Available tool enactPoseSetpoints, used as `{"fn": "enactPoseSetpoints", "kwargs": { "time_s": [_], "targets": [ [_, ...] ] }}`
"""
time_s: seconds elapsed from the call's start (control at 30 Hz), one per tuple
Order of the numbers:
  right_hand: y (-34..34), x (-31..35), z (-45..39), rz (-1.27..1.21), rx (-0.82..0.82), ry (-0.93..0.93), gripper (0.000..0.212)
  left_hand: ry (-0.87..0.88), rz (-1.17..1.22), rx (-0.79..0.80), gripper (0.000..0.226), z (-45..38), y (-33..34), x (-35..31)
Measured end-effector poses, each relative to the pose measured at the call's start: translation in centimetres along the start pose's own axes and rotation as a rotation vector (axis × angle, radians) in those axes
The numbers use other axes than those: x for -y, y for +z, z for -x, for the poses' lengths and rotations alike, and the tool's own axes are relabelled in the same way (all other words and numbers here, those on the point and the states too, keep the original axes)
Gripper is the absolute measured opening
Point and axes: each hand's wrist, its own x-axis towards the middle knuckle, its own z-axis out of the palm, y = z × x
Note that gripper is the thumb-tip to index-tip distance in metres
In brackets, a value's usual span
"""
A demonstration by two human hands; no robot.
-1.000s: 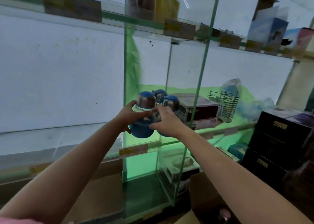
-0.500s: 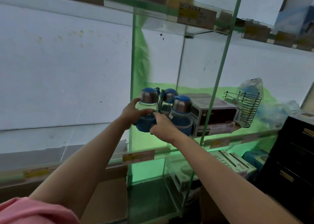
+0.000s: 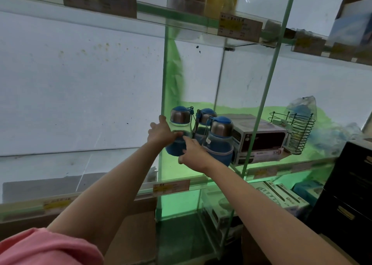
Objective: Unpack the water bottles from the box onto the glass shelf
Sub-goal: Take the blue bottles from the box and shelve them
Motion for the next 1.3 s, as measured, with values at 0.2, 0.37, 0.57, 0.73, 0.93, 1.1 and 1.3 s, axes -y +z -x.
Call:
{"fn": "enactPoseSetpoints", "kwargs": {
  "time_s": [0.2,0.37,0.57,0.73,0.93,1.1,1.3],
  "targets": [
    [-1.9,0.0,2.4,-0.032,-0.071,-0.035,0.062,0.150,0.048,0.064,0.045,3.9,-0.5,-2.3],
    [-5.4,-1.5,6.1,-0.075,-0.165,-0.023,0.044,0.272,0.164,0.230,0.008,7.2,0.7,-4.9],
    [-8.5,-6.5,12.8,-0.116,-0.323,0.108,0.035,0.412,0.179,0.371,0.008,12.0,5.4,-9.6],
    [-9.4,-12.6,18.6,-0.120,-0.380,0.297,0.037,0.433,0.172,0.594,0.013,16.2,12.3,-12.2],
    [-9.0,-19.4,24.9,-0.175,-0.457,0.461,0.038,0.501,0.107,0.741,0.004,21.5,19.8,-13.7],
    [-7.6,-24.0,29.5,-0.258,-0.492,0.600,0.037,0.555,0.052,0.860,0.015,25.2,24.9,-13.7],
    [-5.2,-29.6,33.4,-0.279,-0.553,0.750,0.039,0.539,-0.007,0.988,0.021,28.9,30.7,-11.6]
  ]
}}
